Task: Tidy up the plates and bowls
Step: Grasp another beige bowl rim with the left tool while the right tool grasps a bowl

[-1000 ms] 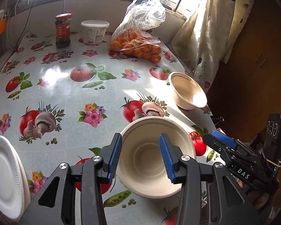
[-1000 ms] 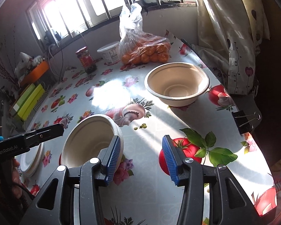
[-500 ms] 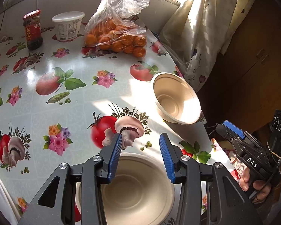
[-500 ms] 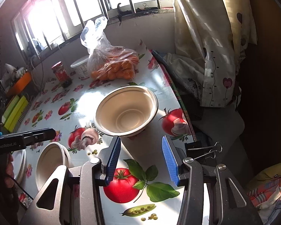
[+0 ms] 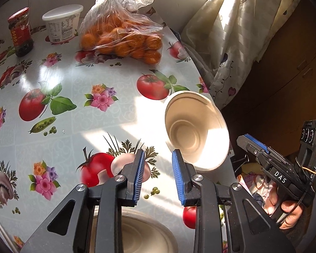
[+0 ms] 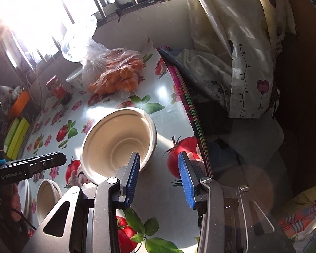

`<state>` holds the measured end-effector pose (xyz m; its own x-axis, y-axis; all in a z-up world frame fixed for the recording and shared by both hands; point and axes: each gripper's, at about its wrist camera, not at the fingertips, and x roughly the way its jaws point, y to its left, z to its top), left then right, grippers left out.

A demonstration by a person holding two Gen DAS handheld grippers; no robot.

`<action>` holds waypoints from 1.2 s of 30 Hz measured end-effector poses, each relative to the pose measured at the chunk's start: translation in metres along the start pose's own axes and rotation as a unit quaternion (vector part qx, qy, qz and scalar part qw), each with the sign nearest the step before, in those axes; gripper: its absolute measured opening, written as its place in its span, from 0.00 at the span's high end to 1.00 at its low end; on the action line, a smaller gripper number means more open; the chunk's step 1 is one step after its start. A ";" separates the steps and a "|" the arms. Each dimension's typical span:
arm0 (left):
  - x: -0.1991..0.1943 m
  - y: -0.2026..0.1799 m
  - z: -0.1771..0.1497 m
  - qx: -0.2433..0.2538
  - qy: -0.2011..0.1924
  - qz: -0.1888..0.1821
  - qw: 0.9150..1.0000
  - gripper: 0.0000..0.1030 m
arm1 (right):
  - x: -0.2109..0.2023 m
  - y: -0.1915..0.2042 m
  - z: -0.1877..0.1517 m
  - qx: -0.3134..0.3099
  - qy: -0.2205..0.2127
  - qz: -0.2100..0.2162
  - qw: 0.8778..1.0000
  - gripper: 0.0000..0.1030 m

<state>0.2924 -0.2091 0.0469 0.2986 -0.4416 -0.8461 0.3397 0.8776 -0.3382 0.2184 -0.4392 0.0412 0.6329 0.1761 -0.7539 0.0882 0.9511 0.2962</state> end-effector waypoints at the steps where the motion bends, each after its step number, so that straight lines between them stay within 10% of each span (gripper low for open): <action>1: 0.002 0.000 0.001 0.000 0.000 0.001 1.000 0.74 | 0.002 -0.001 0.000 0.000 0.002 0.001 1.000 0.70; 36: 0.040 -0.001 0.013 -0.031 0.022 -0.029 0.999 0.80 | 0.033 -0.015 0.006 0.059 0.026 0.053 0.996 0.82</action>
<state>0.3154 -0.2295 0.0188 0.2392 -0.4844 -0.8415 0.2997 0.8612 -0.4105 0.2430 -0.4491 0.0151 0.6024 0.2898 -0.7437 0.1157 0.8902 0.4406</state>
